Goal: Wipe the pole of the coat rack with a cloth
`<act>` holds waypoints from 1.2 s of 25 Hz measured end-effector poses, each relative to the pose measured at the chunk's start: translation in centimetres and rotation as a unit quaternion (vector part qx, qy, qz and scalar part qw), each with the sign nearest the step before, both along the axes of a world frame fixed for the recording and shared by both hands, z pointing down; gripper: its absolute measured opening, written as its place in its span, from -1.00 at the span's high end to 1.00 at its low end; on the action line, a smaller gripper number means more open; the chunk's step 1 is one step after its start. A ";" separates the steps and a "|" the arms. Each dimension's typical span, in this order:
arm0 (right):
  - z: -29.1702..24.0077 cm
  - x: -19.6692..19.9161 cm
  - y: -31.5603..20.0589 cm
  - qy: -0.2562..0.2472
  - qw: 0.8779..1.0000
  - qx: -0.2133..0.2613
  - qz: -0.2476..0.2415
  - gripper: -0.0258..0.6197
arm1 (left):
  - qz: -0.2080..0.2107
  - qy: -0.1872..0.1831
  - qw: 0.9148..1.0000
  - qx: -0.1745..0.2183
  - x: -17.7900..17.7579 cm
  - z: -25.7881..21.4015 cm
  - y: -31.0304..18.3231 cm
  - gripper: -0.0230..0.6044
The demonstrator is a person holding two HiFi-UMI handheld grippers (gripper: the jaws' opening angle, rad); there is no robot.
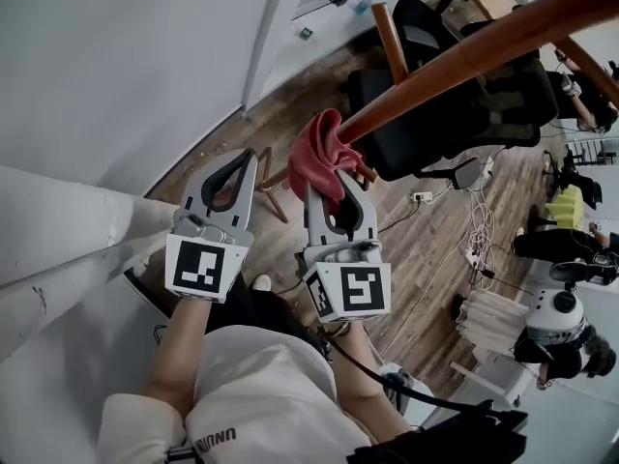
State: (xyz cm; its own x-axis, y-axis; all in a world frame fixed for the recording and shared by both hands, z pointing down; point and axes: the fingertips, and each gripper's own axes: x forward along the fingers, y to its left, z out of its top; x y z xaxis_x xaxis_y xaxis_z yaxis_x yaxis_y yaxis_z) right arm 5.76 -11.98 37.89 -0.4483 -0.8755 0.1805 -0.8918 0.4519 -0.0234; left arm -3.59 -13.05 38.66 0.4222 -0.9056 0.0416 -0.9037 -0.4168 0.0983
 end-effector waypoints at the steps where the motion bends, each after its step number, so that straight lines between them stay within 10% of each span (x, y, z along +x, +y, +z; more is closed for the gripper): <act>1: -0.7 0.2 0.2 -0.009 1.000 0.007 0.001 0.64 | -0.001 -0.001 1.000 0.004 0.1 -0.4 0.3 0.89; 30: -6.8 2.1 2.2 -0.046 0.995 0.082 -0.019 0.66 | -0.027 -0.007 0.998 0.057 2.1 -4.0 2.7 0.89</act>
